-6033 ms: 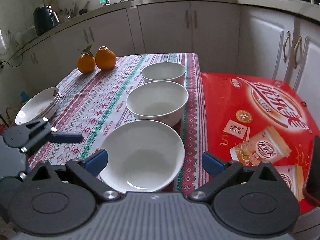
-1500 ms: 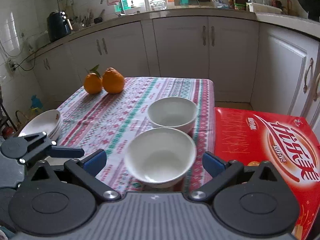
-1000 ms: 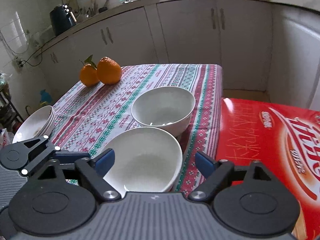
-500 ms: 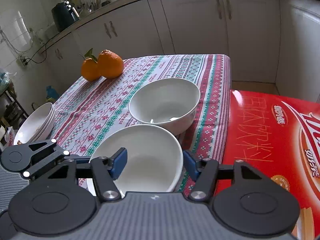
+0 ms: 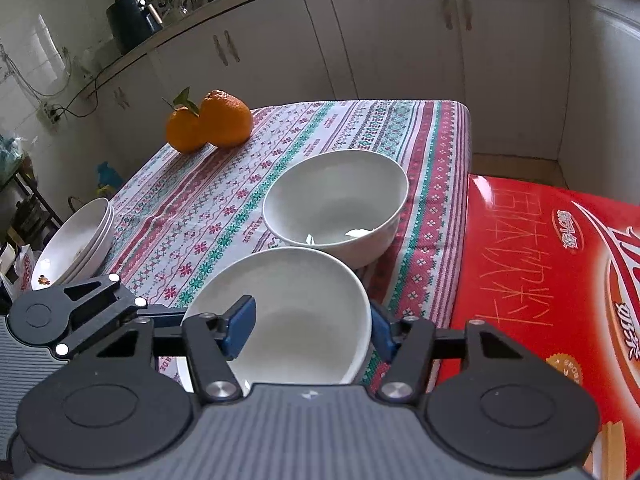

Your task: Organize plates and bowls

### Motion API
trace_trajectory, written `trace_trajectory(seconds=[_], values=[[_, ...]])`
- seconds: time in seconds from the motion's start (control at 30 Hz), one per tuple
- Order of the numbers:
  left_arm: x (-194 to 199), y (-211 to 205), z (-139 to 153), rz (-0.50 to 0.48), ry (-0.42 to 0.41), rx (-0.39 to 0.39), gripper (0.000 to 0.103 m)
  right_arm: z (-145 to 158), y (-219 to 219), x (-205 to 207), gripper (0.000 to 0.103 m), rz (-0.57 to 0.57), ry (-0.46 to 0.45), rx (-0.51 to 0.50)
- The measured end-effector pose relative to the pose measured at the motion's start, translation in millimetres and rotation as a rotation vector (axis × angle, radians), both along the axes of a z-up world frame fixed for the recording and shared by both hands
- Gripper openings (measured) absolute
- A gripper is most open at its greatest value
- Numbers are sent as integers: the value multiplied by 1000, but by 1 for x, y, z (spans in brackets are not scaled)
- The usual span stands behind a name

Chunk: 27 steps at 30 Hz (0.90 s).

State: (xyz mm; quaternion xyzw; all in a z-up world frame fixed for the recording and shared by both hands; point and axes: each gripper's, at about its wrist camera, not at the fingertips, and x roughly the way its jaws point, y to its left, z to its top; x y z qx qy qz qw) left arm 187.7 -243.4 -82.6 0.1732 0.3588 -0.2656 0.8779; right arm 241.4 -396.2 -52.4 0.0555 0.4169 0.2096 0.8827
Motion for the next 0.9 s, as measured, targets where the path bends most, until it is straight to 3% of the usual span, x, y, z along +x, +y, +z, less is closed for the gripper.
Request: trace_trajectory(seconds=[0.4, 0.9], values=[[2, 6, 1, -5, 22, -51, 82, 0, 1, 0, 65, -3, 4, -5], [-2, 8, 4, -26, 22, -46, 82, 5, 1, -3, 65, -7, 11, 2]])
